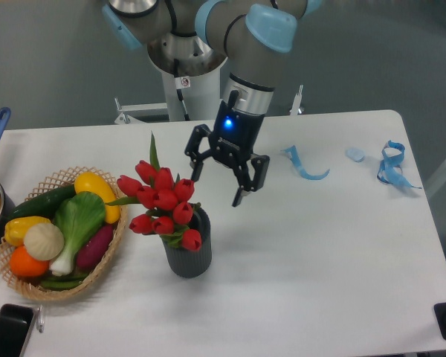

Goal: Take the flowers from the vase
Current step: 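Move the open gripper toward the red tulip bunch in the vase, then lower the gripper around the tulip stems and close on them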

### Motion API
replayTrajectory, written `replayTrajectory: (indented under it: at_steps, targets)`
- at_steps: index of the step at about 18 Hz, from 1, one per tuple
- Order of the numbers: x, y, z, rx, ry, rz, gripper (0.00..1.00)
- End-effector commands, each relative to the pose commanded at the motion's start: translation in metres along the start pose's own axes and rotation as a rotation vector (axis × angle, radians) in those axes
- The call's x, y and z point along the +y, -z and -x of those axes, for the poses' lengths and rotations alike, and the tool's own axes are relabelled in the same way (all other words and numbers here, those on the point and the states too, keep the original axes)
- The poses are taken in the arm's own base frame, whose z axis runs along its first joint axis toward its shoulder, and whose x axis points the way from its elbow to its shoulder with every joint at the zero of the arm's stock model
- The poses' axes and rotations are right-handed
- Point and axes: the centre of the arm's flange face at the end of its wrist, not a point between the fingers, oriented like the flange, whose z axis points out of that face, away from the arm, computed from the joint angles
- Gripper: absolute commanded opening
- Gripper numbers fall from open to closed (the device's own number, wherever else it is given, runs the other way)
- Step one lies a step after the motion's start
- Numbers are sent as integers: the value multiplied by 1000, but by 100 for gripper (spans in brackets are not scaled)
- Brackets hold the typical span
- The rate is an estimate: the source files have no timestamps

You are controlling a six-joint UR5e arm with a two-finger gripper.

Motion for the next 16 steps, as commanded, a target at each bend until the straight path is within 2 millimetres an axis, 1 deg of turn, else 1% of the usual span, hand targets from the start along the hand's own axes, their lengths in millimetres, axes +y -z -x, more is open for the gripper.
replayTrajectory:
  at_steps: [3,7,9,12,16]
  targets:
    - [-3,-6,3,38,6,-62,100]
    - [-3,-11,9,42,1,-62,100]
    - [-6,-16,12,48,-34,-62,100]
    - [-2,-21,14,54,-82,-60,100]
    - [2,-26,17,61,-81,-56,100]
